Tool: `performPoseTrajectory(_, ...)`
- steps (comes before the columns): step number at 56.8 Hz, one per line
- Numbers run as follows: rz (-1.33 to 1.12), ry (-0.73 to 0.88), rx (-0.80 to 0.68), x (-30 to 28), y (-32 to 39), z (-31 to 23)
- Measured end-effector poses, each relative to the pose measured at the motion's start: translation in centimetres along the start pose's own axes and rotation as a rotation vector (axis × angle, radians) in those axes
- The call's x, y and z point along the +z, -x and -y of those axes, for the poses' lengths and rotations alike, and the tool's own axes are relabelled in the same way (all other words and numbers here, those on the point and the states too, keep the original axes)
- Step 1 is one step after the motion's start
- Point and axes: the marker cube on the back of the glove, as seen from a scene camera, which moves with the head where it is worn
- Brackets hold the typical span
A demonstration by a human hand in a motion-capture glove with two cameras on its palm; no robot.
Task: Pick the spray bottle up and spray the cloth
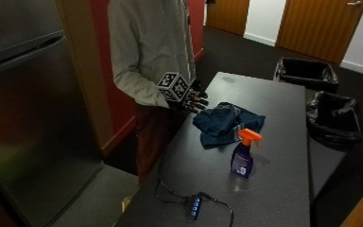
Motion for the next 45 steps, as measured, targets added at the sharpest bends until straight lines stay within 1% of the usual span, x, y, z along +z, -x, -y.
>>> performPoseTrajectory(17, 0.143, -0.147, 0.128, 3.0, -0.5, 2.4)
performPoseTrajectory(45, 0.191, -0.221, 0.280, 9.2, -1.4, 7.7)
